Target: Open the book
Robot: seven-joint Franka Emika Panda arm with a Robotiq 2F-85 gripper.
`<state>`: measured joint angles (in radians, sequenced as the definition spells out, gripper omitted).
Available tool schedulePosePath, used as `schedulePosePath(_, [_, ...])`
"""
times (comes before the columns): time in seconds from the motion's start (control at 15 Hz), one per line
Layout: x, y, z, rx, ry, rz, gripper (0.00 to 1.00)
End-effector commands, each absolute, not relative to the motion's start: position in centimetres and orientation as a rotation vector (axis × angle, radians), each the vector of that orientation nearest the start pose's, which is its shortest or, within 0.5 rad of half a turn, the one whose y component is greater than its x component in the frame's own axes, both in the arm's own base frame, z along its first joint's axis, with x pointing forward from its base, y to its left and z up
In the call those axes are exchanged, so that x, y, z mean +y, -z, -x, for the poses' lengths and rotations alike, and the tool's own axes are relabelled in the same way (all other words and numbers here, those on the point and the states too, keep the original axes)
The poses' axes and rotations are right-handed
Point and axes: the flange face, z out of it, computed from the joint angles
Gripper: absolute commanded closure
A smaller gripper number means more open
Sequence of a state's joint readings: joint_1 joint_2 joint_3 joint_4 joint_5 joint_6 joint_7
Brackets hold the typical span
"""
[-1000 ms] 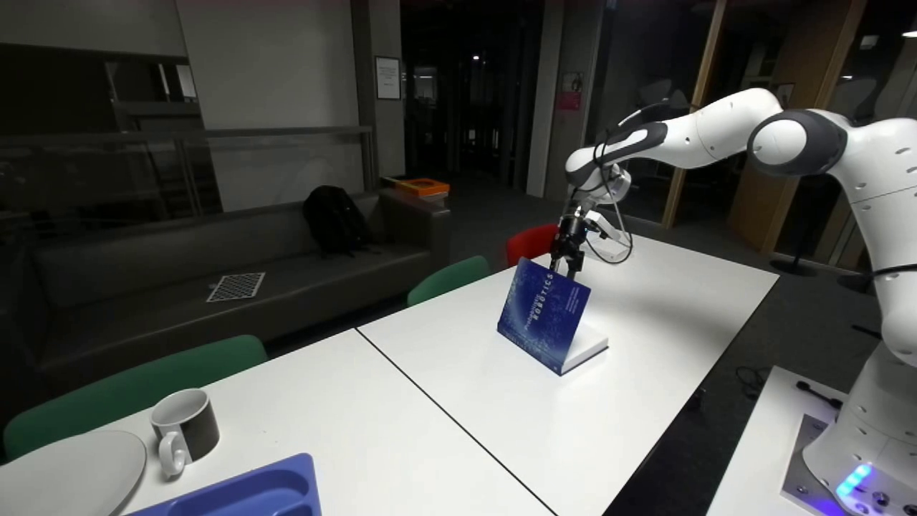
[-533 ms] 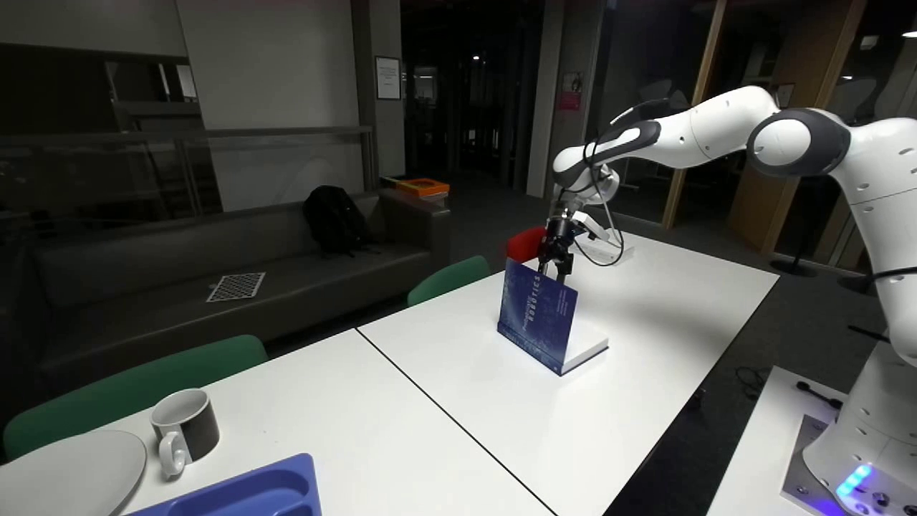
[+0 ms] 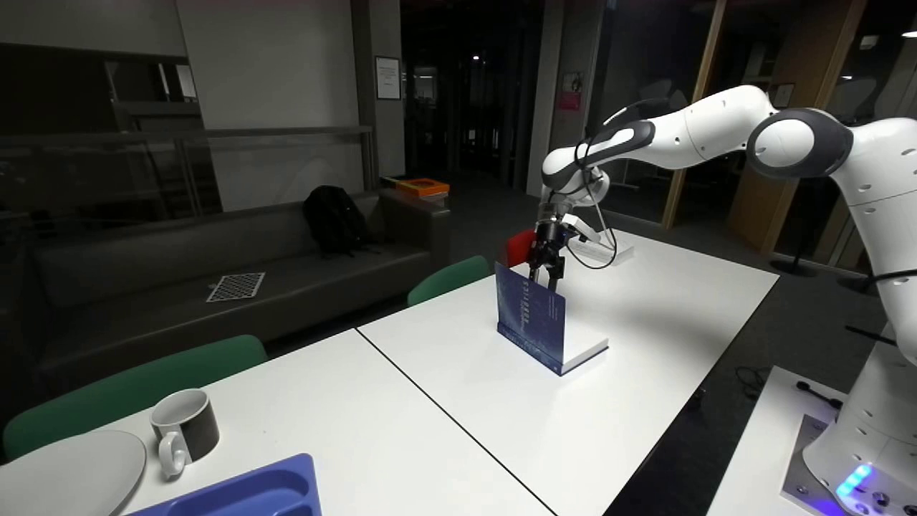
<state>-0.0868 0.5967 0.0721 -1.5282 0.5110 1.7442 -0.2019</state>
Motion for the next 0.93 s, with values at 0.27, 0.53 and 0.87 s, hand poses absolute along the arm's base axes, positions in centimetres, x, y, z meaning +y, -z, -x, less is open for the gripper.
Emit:
schedulePosePath(0.27, [7.8,-30.6,-66.1,-0.043,-0.478,2.687,0.00])
schedulePosePath(0.53, [10.5,-29.6,-65.9,-0.098,-0.509,2.815,0.00])
schedulePosePath(0.87, [12.3,-29.8,-65.8,-0.128,-0.510,2.914,0.00])
